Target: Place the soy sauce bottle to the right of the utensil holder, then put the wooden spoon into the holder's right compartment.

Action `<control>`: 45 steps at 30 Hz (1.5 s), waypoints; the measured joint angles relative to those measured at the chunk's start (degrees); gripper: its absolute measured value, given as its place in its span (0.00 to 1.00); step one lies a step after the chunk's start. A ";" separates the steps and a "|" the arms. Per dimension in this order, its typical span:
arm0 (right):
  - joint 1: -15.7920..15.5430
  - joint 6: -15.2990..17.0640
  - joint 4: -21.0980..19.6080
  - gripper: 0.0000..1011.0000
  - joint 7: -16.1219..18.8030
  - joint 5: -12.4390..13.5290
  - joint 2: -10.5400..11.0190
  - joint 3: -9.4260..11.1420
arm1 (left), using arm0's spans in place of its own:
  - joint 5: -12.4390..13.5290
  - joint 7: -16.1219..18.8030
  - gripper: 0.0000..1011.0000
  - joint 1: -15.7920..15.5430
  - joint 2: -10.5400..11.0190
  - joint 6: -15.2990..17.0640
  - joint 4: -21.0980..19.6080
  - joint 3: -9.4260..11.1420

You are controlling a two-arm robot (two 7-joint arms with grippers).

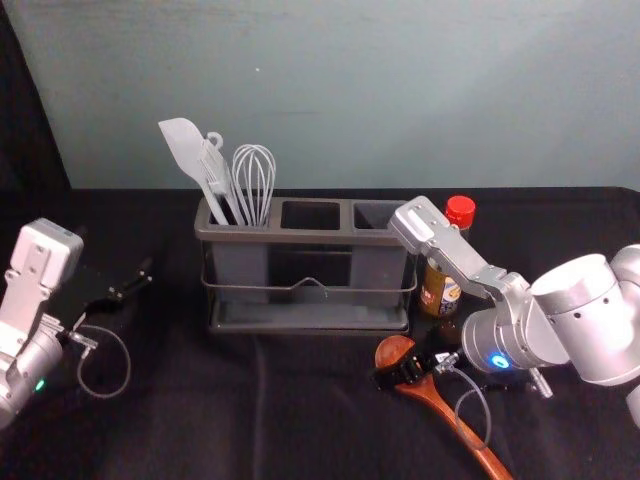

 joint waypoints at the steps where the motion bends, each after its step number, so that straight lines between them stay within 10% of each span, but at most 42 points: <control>1: 0.09 -0.01 0.14 0.99 0.14 -0.20 -0.17 -0.07 | 0.00 0.00 1.00 0.00 0.00 0.00 0.00 0.00; 32: 0.32 -0.18 0.72 0.99 1.04 -1.05 -0.64 -0.41 | 0.00 0.00 1.00 0.00 0.00 0.00 0.00 0.00; 45: 0.26 -0.15 0.65 0.82 0.95 -0.98 -0.62 -0.37 | 0.00 0.00 1.00 0.00 0.00 0.00 0.00 0.00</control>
